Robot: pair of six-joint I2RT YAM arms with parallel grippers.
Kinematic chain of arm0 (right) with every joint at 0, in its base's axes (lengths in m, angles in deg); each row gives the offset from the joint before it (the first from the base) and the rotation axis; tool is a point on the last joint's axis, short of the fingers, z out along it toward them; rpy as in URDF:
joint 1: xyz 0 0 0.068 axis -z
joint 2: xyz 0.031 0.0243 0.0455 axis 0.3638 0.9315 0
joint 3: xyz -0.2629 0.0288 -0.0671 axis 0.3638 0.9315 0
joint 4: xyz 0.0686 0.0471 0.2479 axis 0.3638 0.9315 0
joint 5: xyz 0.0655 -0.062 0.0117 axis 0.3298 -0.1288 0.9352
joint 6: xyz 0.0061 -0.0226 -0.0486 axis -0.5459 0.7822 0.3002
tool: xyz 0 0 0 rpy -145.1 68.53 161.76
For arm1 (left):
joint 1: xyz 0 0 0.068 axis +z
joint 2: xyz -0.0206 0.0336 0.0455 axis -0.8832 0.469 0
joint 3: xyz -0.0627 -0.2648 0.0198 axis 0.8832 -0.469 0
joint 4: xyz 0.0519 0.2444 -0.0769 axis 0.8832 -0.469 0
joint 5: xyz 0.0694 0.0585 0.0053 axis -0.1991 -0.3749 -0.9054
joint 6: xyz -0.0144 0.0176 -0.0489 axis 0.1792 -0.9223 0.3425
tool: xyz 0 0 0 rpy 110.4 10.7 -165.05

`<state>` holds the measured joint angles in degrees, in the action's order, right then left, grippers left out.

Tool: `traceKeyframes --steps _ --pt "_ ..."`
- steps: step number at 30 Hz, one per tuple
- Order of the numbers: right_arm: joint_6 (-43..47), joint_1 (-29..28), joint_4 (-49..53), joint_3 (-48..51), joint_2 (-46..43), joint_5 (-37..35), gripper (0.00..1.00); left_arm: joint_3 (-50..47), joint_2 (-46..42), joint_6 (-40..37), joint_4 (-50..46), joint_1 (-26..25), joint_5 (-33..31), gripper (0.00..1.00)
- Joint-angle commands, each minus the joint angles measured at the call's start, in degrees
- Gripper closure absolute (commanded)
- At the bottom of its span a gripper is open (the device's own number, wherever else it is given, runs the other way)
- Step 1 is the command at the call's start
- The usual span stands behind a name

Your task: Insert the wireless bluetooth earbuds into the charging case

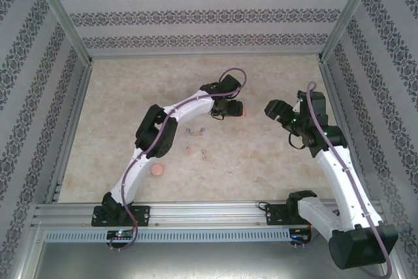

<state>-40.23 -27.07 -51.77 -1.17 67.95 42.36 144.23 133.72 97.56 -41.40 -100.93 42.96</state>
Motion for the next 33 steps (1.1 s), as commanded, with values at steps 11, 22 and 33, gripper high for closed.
traceKeyframes --steps 11,22,33 --pt "-2.6 -4.2 0.5 4.4 -3.9 -2.3 0.17 -19.1 -31.3 -10.6 6.6 1.8 -12.5 0.25" --pt "-9.5 -32.9 -3.5 0.6 9.3 -18.1 0.18 -43.6 -56.7 -8.8 13.9 12.9 -13.1 0.09" --pt "-19.6 -52.0 -2.2 -20.4 37.8 -21.2 0.19 -52.6 -65.4 -1.5 14.1 28.9 -8.2 0.01"
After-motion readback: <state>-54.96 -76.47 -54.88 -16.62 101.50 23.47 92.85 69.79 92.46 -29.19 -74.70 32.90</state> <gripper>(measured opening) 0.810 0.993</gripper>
